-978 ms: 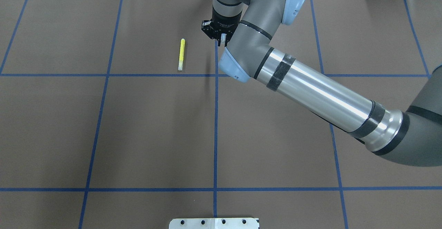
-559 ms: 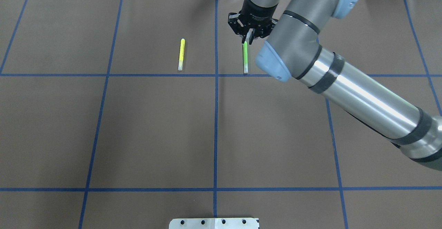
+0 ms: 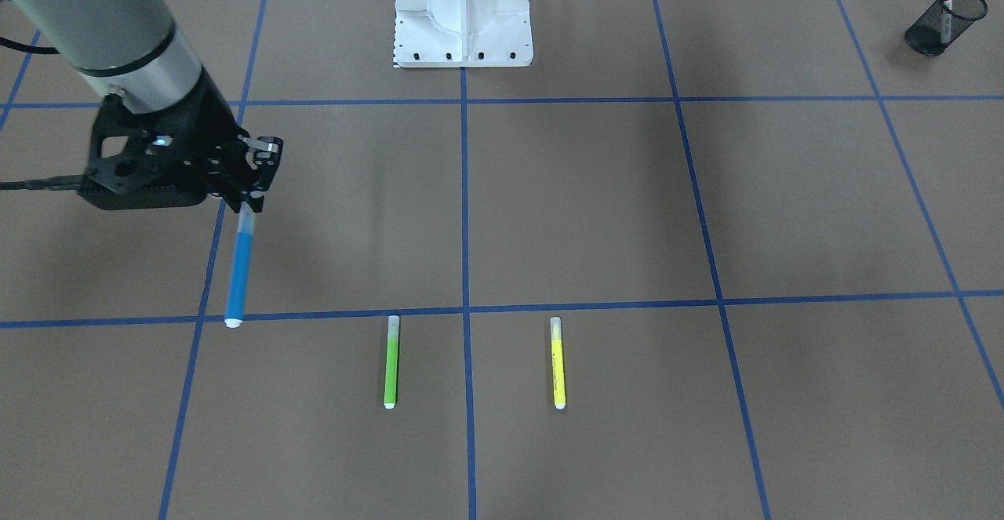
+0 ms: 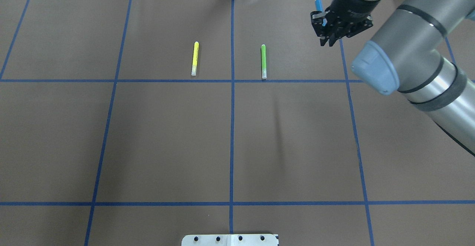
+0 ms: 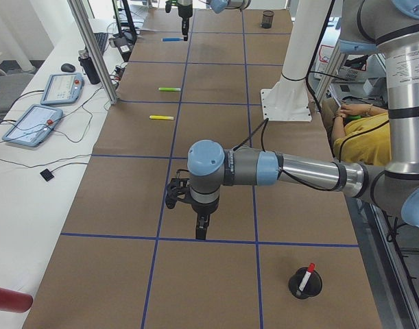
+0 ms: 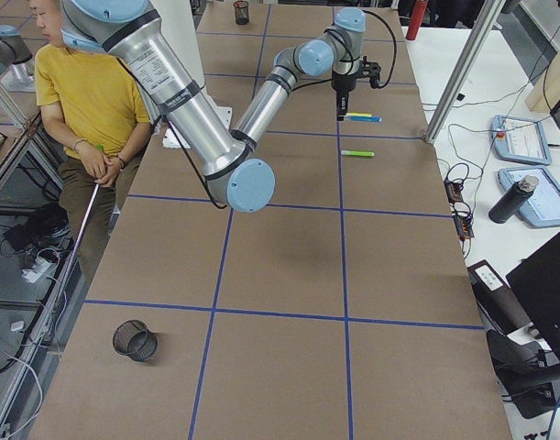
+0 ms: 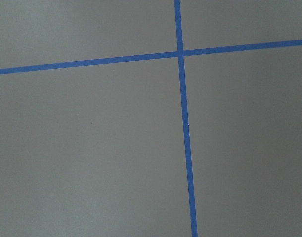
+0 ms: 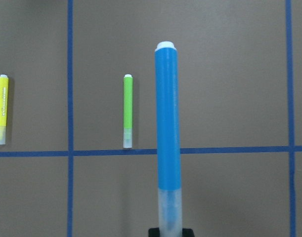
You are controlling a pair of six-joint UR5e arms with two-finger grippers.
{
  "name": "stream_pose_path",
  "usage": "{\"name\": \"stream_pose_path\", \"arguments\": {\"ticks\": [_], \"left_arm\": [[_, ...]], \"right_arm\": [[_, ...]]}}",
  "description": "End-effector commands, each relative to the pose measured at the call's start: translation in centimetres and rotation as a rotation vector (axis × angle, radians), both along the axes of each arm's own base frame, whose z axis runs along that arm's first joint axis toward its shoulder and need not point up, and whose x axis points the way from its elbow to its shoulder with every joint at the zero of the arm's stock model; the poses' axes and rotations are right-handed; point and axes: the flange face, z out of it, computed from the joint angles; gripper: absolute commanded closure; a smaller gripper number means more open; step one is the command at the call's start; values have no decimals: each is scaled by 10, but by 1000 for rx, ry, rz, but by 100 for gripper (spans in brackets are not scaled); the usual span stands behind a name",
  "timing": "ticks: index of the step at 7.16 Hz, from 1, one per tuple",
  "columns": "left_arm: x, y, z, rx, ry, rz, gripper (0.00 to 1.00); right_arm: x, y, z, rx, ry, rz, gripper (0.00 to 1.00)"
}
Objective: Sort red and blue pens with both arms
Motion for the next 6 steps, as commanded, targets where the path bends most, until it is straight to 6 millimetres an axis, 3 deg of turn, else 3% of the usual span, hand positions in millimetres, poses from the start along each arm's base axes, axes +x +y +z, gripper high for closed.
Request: {"name": "stream_pose_path", "arguments": {"ticks": [1, 3, 6], "left_arm": [[3, 10, 5, 35, 31, 6, 0], [4, 9, 4, 43, 34, 6, 0], [4, 7, 0, 55, 35, 8, 0]], "right_arm": [[74, 24, 50, 2, -24, -23, 100], [128, 55, 121, -23, 24, -29, 100], [245, 86, 237, 41, 108, -125, 100]]}}
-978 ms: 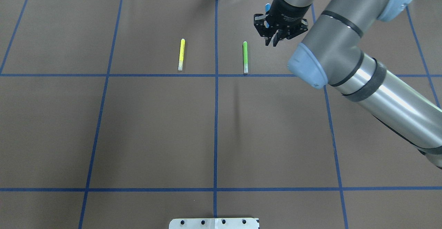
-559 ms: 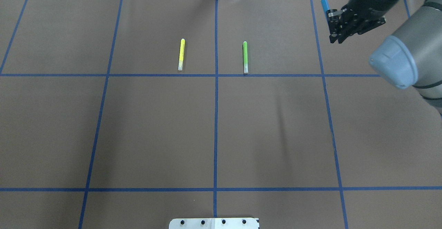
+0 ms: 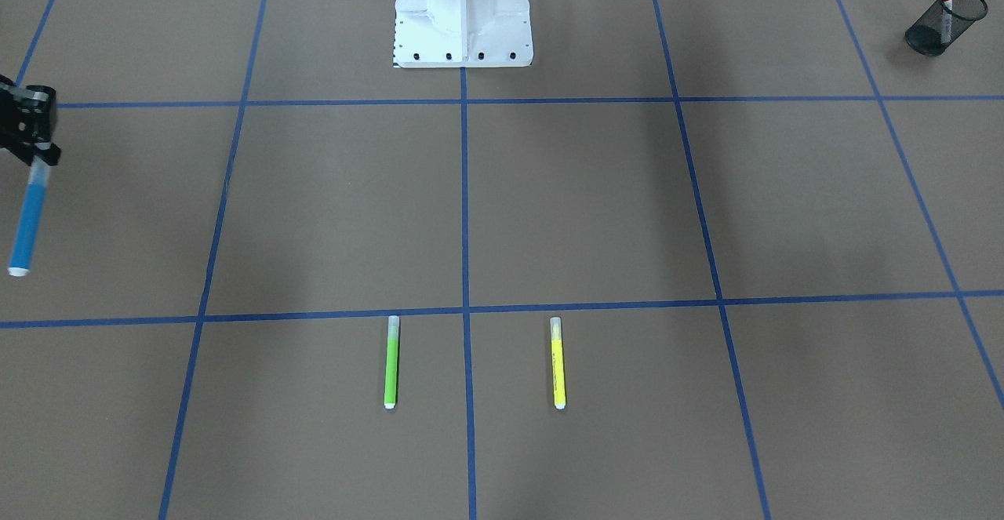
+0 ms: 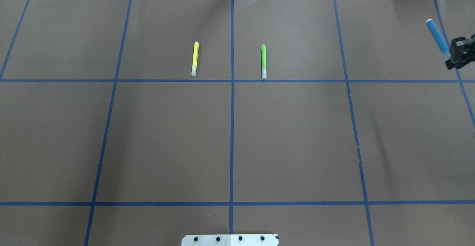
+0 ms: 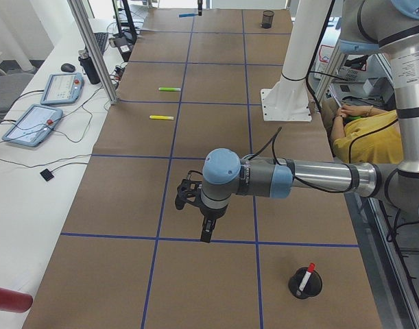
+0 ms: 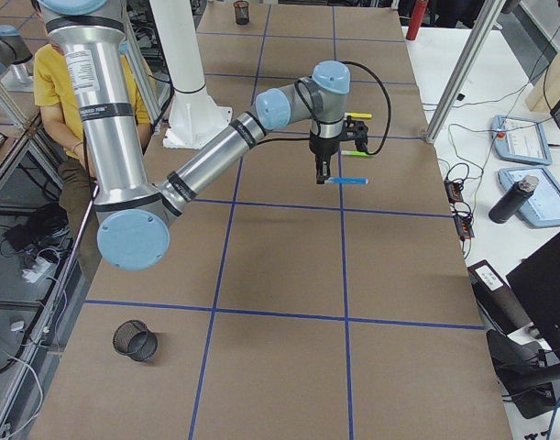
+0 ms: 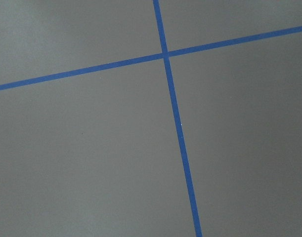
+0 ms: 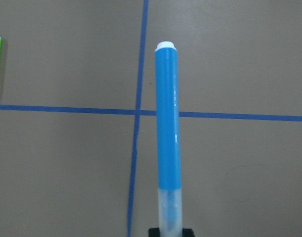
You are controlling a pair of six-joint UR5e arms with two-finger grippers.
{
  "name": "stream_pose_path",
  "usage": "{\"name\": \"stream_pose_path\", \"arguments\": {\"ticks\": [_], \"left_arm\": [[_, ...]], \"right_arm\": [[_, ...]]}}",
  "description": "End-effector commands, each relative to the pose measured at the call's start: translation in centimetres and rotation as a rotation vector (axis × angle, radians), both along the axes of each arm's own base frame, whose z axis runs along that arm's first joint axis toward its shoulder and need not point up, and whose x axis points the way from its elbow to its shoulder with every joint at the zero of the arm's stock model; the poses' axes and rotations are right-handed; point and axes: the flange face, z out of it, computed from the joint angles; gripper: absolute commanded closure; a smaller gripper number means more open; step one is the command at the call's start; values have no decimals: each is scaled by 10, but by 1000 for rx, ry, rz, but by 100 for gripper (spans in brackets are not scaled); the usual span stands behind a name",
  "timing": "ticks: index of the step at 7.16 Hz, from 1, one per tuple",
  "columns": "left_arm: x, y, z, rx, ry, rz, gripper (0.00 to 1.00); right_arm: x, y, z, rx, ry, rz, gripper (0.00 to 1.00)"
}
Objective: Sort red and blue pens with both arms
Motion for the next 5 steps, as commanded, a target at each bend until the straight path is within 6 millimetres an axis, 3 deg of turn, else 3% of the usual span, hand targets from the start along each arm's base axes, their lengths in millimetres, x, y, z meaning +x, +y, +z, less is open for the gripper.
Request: {"name": "stream_pose_path", "arguments": {"ticks": [1, 3, 5], "left_arm": [[0, -3, -3, 9, 0, 1, 0], [0, -6, -7, 19, 1, 1, 0], [0, -6, -8, 24, 0, 4, 0]], "right_arm": [[77, 42, 80, 9, 47, -56, 100], [141, 126, 152, -29, 57, -89, 100], [193, 231, 213, -223, -30, 122, 100]]}}
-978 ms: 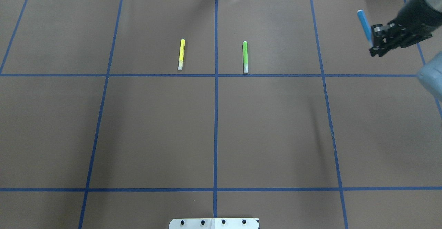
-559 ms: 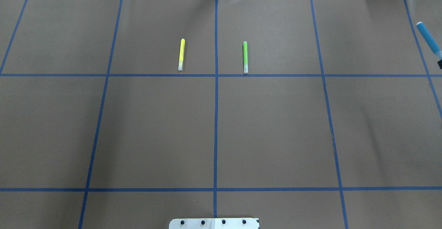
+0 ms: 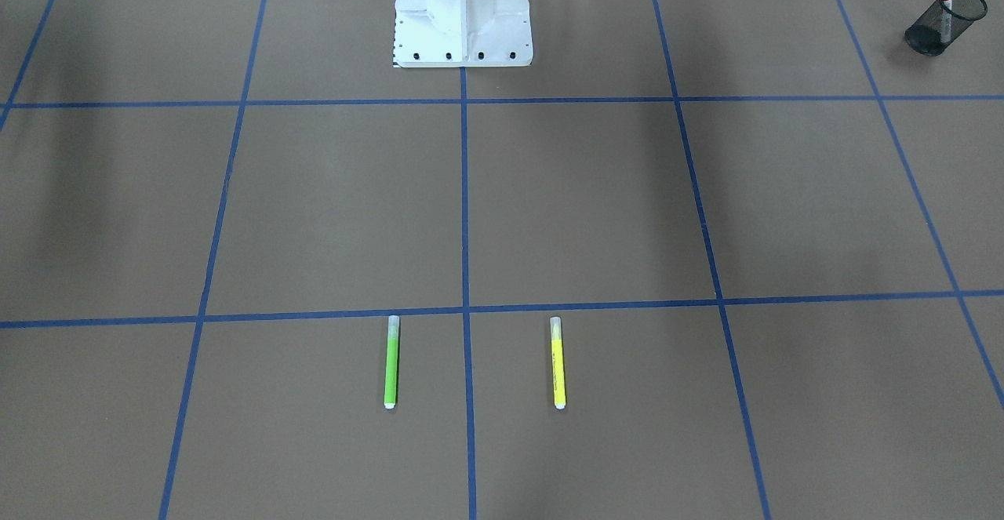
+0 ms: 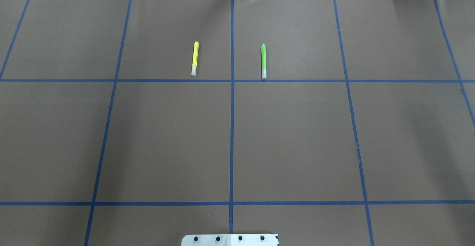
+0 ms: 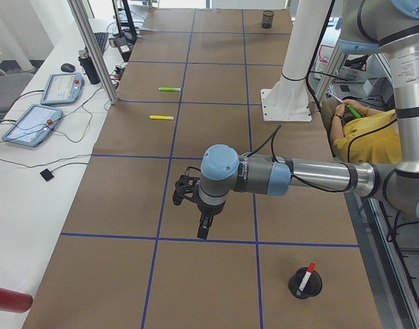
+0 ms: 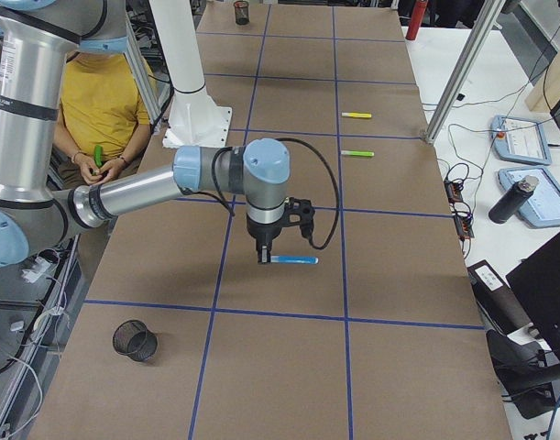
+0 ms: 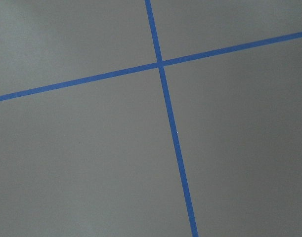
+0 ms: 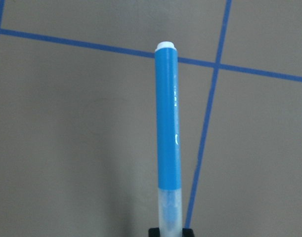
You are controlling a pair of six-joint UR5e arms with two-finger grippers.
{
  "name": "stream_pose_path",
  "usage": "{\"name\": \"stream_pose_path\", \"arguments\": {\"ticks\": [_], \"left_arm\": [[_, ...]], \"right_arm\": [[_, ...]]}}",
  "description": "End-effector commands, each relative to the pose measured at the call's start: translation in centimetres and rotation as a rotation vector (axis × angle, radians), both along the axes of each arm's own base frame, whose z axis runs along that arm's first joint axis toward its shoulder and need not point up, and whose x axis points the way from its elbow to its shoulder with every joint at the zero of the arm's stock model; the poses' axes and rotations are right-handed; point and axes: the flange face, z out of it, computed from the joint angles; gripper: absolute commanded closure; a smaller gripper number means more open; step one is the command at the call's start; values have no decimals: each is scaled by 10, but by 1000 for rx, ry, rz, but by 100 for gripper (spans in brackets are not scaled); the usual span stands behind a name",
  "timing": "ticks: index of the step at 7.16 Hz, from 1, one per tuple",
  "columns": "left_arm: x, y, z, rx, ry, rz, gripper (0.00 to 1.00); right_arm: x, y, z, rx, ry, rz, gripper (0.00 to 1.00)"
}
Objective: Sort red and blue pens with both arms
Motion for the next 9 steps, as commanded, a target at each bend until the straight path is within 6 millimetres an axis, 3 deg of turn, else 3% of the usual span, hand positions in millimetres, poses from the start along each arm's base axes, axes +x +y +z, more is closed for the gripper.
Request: {"name": "stream_pose_path", "arguments": {"ticks": [1, 3, 5, 7, 8, 9], "left_arm": [[0, 0, -1, 4, 0, 1, 0], [0, 0, -2, 6, 10, 2, 0], [2, 0, -3, 9, 29, 6, 0], [2, -2, -6, 31, 27, 4, 0], [2, -2, -6, 33, 28, 5, 0], [2, -2, -6, 33, 28, 5, 0]], "right_arm": [[34, 126, 60, -203, -135, 239, 100], [45, 214, 84, -407, -265, 499, 100], [42, 273, 92, -613, -423, 695, 100], [28, 308, 90, -793, -561, 796, 100], [21, 316, 92, -869, -609, 821, 100], [11, 327, 108, -936, -677, 845, 100]]}}
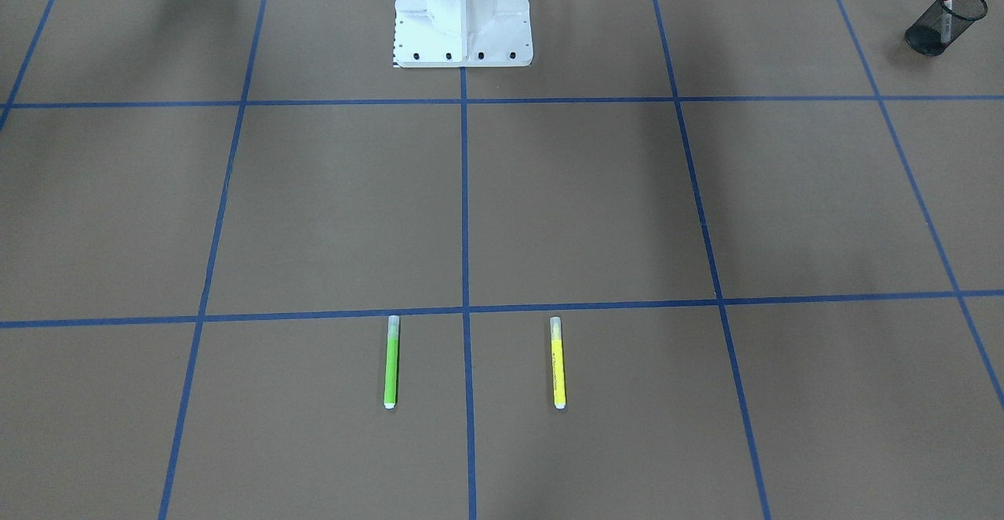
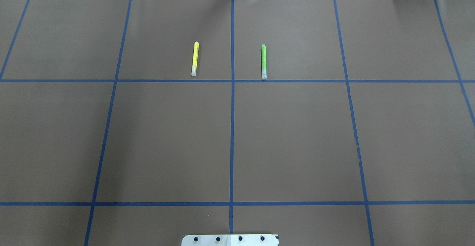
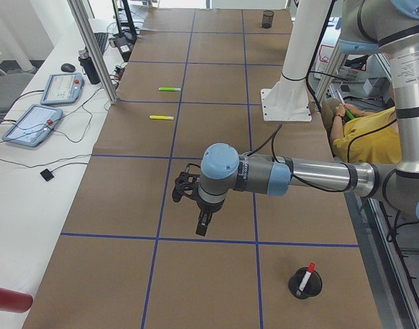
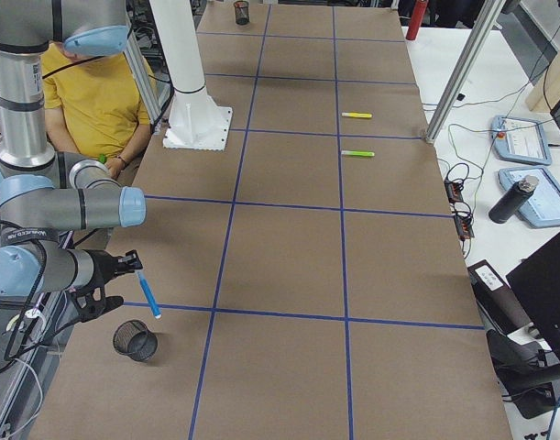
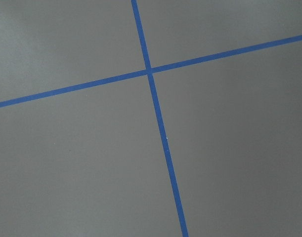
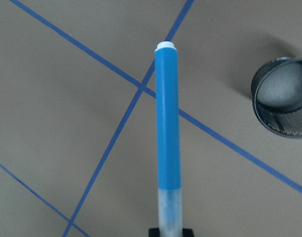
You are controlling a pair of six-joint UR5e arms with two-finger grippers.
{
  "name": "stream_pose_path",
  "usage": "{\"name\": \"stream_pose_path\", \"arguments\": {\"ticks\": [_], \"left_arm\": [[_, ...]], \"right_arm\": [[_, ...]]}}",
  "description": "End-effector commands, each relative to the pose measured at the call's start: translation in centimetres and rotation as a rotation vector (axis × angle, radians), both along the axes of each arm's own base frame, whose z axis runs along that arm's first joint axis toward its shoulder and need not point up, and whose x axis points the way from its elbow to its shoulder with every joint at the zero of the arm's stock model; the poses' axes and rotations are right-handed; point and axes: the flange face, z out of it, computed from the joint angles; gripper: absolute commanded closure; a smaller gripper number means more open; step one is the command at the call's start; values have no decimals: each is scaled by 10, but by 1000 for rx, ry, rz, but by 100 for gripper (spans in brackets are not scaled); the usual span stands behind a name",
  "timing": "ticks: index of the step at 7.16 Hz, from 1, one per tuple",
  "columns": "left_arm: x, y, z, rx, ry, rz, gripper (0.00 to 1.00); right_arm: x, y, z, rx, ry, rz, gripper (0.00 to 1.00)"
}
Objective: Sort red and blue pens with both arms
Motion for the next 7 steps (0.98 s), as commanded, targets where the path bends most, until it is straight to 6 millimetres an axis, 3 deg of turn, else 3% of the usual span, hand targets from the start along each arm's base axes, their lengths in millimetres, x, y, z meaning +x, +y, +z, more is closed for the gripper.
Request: {"name": "stream_pose_path", "arguments": {"ticks": [1, 3, 7], "left_arm": [[0, 0, 0, 3, 0, 0, 0], [0, 0, 0, 3, 0, 0, 0], [0, 1, 1, 1, 1, 0, 0]], "right_arm": [[-19, 22, 29, -94, -138, 88, 100], [-32, 37, 62, -131, -218, 173, 100], [-31, 66, 81, -145, -221, 204, 100]]}}
